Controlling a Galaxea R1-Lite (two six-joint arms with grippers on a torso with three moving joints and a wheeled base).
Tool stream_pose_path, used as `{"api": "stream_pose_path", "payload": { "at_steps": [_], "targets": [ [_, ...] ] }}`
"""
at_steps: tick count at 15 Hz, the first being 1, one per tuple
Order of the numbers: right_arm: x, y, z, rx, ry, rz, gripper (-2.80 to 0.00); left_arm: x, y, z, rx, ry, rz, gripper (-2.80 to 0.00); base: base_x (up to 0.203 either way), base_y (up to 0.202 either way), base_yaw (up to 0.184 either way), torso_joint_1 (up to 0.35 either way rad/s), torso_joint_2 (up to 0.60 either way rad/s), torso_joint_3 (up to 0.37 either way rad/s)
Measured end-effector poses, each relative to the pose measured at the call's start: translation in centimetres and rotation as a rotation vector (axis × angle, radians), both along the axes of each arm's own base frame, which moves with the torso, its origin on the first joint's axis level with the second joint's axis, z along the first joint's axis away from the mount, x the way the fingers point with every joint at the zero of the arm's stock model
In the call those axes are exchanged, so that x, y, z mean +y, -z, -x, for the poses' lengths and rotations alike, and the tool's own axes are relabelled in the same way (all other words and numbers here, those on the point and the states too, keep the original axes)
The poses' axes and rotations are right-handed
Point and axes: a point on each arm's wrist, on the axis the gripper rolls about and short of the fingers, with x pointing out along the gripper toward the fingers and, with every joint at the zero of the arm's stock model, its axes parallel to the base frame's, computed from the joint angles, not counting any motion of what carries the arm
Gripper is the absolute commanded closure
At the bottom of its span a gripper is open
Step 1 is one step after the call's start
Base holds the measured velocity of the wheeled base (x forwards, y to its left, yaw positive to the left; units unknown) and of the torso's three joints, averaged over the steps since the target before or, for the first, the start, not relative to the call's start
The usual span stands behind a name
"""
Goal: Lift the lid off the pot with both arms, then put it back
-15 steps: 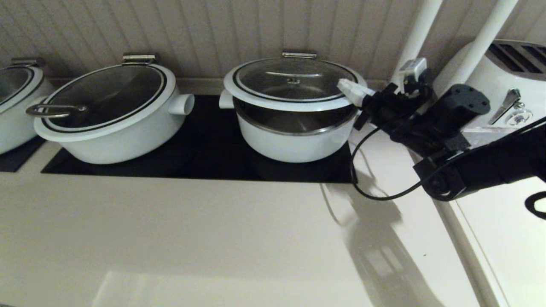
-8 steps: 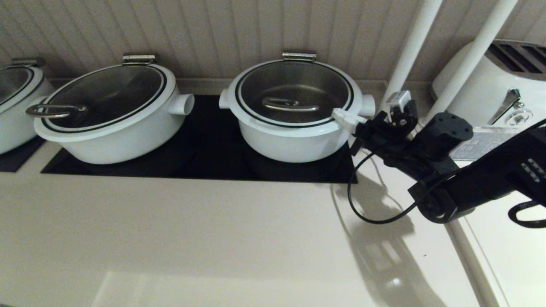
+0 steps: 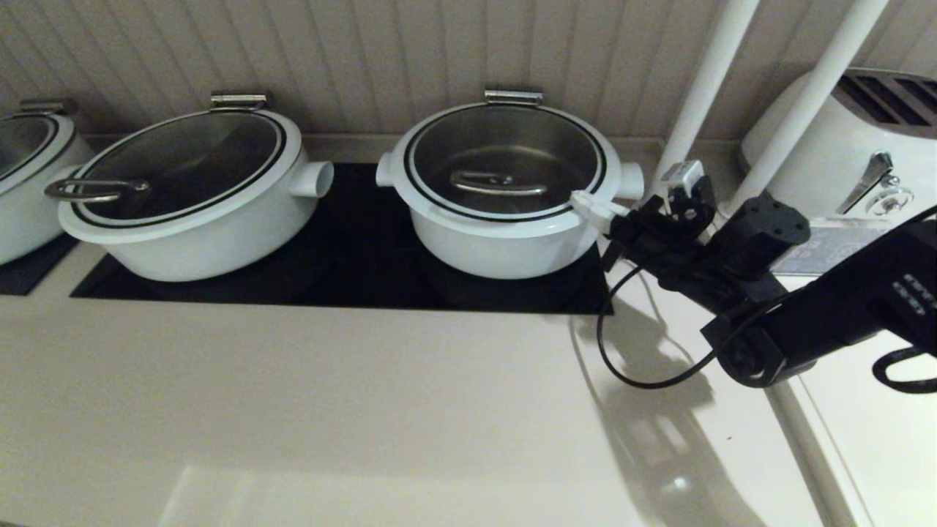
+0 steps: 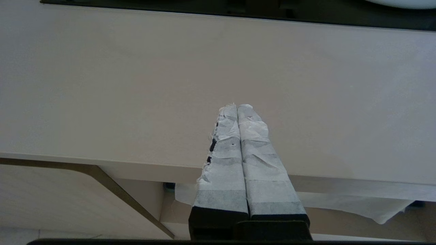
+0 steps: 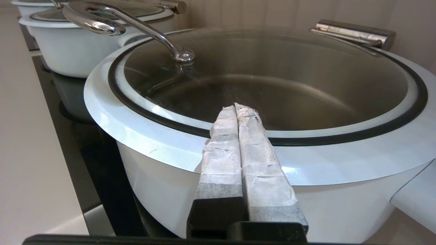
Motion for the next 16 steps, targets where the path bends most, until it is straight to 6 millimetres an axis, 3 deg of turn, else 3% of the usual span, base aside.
{"api": "stream_pose_path", "payload": {
  "at_steps": [6, 10, 13, 16],
  "targets": [
    [-3.1, -1.9, 2.4, -0.007, 0.065, -0.004, 0.0, 0.0, 0.0, 0.0, 0.0, 0.0, 0.0, 0.0, 0.0, 0.0, 0.0, 0.0, 0.0, 0.0],
    [-6.7, -3.2, 5.6, 0.006, 0.15, 0.0, 0.0, 0.0, 0.0, 0.0, 0.0, 0.0, 0.0, 0.0, 0.0, 0.0, 0.0, 0.0, 0.0, 0.0],
    [-9.5, -2.3, 8.9, 0.087, 0.259, 0.002, 0.0, 0.0, 0.0, 0.0, 0.0, 0.0, 0.0, 0.0, 0.0, 0.0, 0.0, 0.0, 0.0, 0.0],
    [-10.9, 0.5, 14.0, 0.236, 0.362, 0.008, 0.0, 0.0, 0.0, 0.0, 0.0, 0.0, 0.0, 0.0, 0.0, 0.0, 0.0, 0.0, 0.0, 0.0]
  ]
}}
